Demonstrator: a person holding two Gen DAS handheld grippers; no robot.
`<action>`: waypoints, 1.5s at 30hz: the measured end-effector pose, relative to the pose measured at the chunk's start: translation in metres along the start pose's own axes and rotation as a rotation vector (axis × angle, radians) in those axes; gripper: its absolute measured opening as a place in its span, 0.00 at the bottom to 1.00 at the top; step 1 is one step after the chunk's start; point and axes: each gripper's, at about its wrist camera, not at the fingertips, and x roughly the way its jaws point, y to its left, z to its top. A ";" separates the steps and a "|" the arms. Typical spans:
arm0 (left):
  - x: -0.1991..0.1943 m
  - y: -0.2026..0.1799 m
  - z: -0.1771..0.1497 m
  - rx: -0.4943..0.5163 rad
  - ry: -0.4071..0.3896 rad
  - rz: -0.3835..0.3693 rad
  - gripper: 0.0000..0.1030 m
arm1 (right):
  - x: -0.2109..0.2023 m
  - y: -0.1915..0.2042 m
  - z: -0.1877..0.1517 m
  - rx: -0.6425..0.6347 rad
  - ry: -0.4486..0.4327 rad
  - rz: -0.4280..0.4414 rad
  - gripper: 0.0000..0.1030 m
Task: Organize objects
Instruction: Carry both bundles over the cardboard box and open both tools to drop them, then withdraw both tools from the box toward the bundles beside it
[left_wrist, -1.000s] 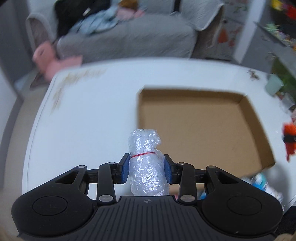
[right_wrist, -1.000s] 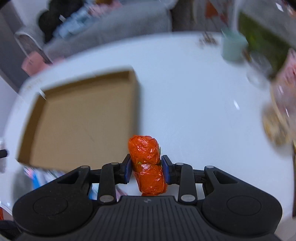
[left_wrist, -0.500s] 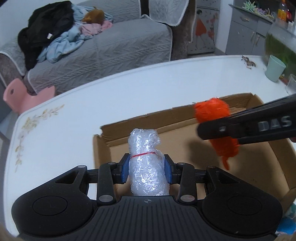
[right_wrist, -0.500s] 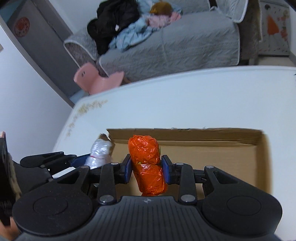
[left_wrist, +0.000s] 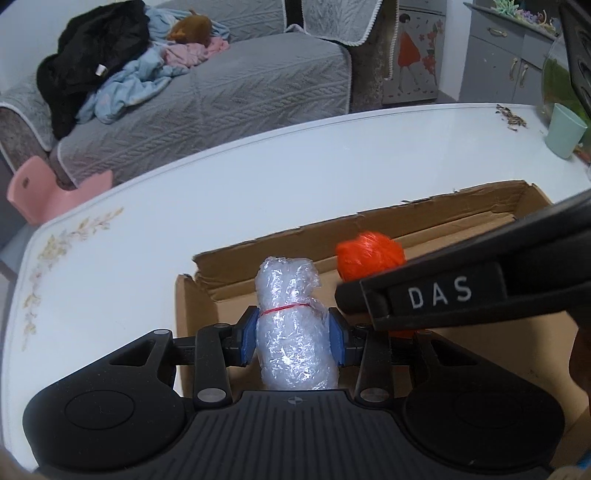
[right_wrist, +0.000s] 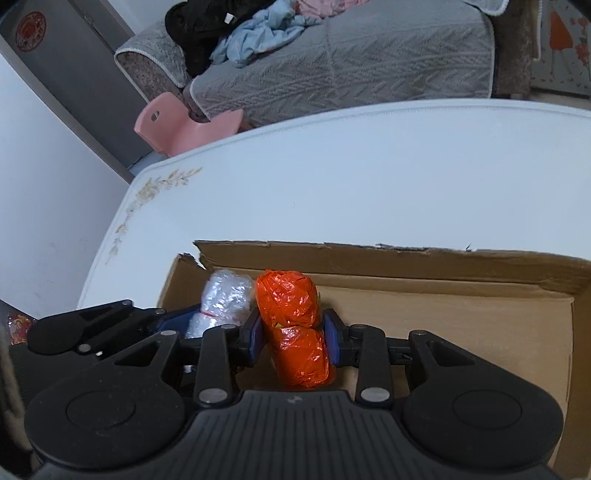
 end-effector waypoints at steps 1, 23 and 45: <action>0.000 0.001 0.001 0.002 0.002 0.002 0.45 | 0.000 -0.001 -0.001 0.009 0.003 0.008 0.33; -0.031 0.013 0.001 -0.028 -0.001 0.020 0.73 | -0.042 -0.001 0.003 0.102 -0.081 0.042 0.49; -0.130 0.018 -0.056 -0.188 0.216 -0.140 0.84 | -0.119 0.020 -0.067 0.046 -0.085 -0.152 0.82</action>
